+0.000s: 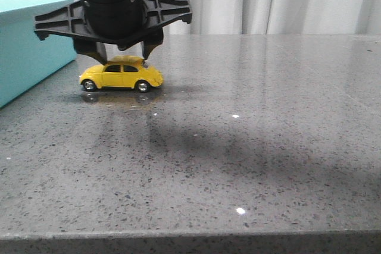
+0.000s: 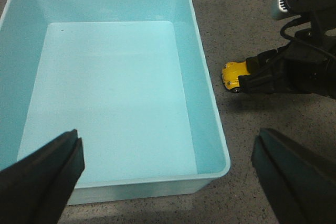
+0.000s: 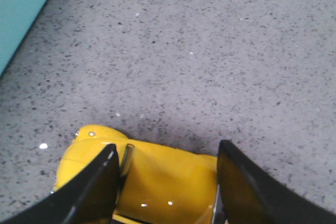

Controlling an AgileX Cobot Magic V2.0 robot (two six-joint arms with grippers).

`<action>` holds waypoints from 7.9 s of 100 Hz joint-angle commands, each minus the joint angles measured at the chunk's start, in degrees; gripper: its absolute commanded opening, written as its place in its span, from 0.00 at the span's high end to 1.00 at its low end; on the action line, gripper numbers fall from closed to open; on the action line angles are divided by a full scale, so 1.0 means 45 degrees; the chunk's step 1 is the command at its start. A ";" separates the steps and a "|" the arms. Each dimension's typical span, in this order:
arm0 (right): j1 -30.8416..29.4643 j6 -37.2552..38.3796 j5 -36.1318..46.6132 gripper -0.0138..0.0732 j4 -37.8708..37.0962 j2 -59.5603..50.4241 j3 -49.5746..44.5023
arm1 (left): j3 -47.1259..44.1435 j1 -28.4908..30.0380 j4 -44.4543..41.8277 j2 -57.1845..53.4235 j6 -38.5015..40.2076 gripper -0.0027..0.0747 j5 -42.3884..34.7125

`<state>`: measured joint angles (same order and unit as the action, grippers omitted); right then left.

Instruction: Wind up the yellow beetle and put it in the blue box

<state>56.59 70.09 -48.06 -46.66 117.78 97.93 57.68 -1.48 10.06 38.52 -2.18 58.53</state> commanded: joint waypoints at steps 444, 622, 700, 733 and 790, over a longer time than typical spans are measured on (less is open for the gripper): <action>-0.3763 -0.3547 0.2882 0.36 -0.4080 -1.4200 -0.8473 | 0.0579 -0.0063 0.0216 0.0632 -0.1190 0.19 -0.1576; -0.3763 -0.3547 0.2804 0.36 -0.4092 -1.4200 -0.8473 | 0.9265 -0.3705 0.0178 1.4685 -1.1989 0.24 0.2362; -0.3763 -0.3547 0.2790 0.36 -0.4092 -1.4200 -0.8473 | 0.9265 -0.3705 -0.0421 1.5454 -1.2311 0.55 0.2174; -0.3763 -0.3547 0.2790 0.36 -0.4092 -1.4200 -0.8473 | 0.9480 -0.3705 0.0932 1.5242 -1.2284 0.68 0.1998; -0.3763 -0.3535 0.2758 0.36 -0.4092 -1.4200 -0.8473 | 1.2674 -0.3148 0.2779 1.2888 -1.1650 0.74 0.2893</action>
<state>40.05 54.62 -36.86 -62.03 54.74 58.23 111.93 -17.12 20.63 101.62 -56.63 71.70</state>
